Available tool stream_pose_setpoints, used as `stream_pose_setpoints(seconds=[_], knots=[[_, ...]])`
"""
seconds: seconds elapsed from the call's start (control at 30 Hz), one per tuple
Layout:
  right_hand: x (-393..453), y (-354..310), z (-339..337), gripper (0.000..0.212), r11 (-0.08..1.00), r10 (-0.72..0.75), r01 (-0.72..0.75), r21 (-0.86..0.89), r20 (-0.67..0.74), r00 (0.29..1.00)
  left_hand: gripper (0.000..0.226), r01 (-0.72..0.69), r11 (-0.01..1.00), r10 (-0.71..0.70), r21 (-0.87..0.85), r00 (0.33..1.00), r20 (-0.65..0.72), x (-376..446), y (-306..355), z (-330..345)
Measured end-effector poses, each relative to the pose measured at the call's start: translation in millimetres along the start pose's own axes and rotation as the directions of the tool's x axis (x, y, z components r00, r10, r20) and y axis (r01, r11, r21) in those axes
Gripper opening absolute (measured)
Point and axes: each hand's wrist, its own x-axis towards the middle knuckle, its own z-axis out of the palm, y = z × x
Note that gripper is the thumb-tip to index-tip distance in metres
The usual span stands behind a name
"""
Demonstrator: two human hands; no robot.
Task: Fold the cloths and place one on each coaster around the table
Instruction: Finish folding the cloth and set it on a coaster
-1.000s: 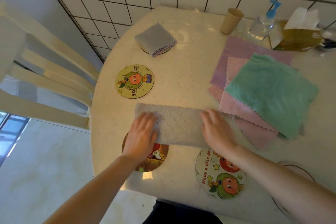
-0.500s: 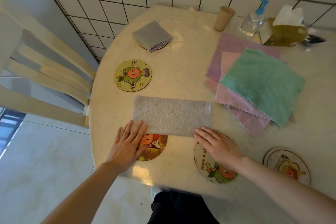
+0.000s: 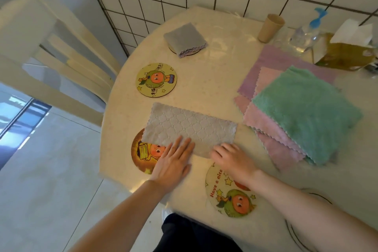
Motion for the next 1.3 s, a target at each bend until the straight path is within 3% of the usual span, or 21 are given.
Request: stream_pose_setpoints(seconds=[0.13, 0.27, 0.4, 0.43, 0.53, 0.57, 0.73, 0.87, 0.97, 1.03, 1.07, 1.1, 1.17, 1.23, 1.3], knots=[[-4, 2, -15, 0.022, 0.989, -0.141, 0.146, 0.026, -0.135, 0.981, 0.064, 0.045, 0.995, -0.048, -0.087, 0.998, -0.03, 10, 30, 0], [-24, -13, -23, 0.034, 0.95, -0.293, 0.305, 0.059, -0.159, 0.943, 0.062, 0.076, 0.982, -0.086, -0.174, 0.995, -0.055, 11, 49, -3], [-33, -11, -18, 0.016, 0.877, -0.428, 0.456, 0.153, -0.183, 0.885, 0.057, -0.056, 0.995, 0.054, -0.077, 0.998, -0.026, -8, 48, 9], [-31, -4, -16, 0.021, 0.879, -0.426, 0.452, 0.153, -0.176, 0.887, 0.059, -0.092, 0.994, 0.091, -0.059, 0.996, -0.026, -16, 45, 11], [-21, 17, -11, 0.067, 0.905, -0.411, 0.419, 0.075, -0.099, 0.906, 0.067, -0.181, 0.983, 0.182, 0.015, 0.983, -0.031, -39, 34, 10], [-16, 20, -10, 0.071, 0.895, -0.443, 0.445, 0.032, -0.06, 0.895, 0.065, -0.19, 0.981, 0.191, 0.033, 0.981, -0.028, -46, 31, 9], [2, 20, 0, 0.076, 0.815, -0.575, 0.579, -0.024, 0.091, 0.813, 0.06, -0.168, 0.986, 0.168, -0.012, 0.985, 0.041, -73, 22, 14], [7, 27, 8, 0.069, 0.791, -0.605, 0.611, -0.033, 0.104, 0.789, 0.057, -0.077, 0.956, 0.092, -0.283, 0.995, 0.04, -76, 19, 11], [12, 26, 11, 0.063, 0.83, -0.557, 0.547, 0.103, 0.126, 0.821, 0.052, 0.101, 0.81, -0.097, -0.577, 0.995, 0.037, -68, 20, -5], [19, 18, 6, 0.059, 0.863, -0.417, 0.328, 0.384, 0.175, 0.892, 0.031, 0.214, 0.686, -0.221, -0.696, 0.972, 0.082, -59, 15, -12], [22, 14, 2, 0.055, 0.834, -0.336, 0.196, 0.515, 0.193, 0.922, 0.016, 0.29, 0.605, -0.281, -0.741, 0.949, 0.143, -54, 11, -16], [28, 8, -2, 0.05, 0.78, -0.252, 0.083, 0.62, 0.189, 0.949, 0.015, 0.362, 0.517, -0.34, -0.775, 0.918, 0.203, -48, 5, -22], [38, -1, -12, 0.04, 0.621, -0.052, -0.096, 0.778, 0.164, 0.985, 0.026, 0.414, 0.317, -0.402, -0.853, 0.873, 0.274, -36, -5, -31], [52, -7, -17, 0.012, 0.528, 0.124, -0.201, 0.825, 0.16, 0.979, 0.023, 0.423, 0.124, -0.462, -0.898, 0.825, 0.325, -23, -14, -42], [65, -9, -16, 0.008, 0.535, 0.213, -0.266, 0.802, 0.176, 0.961, 0.025, 0.479, 0.004, -0.539, -0.878, 0.74, 0.402, -15, -21, -47]])
